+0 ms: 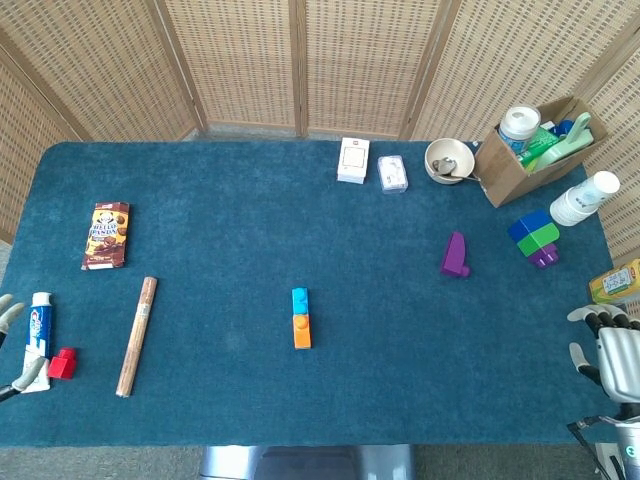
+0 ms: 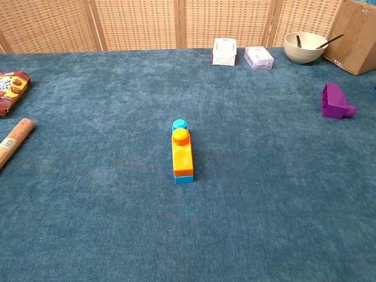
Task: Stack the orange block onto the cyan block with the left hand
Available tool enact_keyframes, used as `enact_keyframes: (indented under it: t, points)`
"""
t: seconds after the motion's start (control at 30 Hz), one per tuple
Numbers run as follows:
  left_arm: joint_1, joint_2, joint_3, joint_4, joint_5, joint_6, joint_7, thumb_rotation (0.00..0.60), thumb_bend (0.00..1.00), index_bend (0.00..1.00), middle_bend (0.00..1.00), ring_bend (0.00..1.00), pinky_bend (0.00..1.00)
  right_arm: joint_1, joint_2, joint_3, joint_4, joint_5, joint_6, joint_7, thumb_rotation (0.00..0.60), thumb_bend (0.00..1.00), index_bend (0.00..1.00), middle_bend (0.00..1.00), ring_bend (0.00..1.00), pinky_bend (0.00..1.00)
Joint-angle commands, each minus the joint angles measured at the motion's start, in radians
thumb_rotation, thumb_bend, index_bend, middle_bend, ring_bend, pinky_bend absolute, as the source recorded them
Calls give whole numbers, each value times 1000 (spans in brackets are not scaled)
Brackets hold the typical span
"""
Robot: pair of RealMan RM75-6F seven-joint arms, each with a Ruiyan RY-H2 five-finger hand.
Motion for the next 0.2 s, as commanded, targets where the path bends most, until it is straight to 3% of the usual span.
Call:
enact_keyframes:
  t: [0.03,0.2]
  points:
    - [11,1,-17,4,9,7,-1,0,263,116,81,0,0,5,-3,-2,3,-9,-1,8,600,320,382,372,268,369]
    - [17,3,-44,-2,21,-1,8,0,264,115,77,0,0,9,-8,-6,9,-11,-4,13,600,321,381,372,269,370]
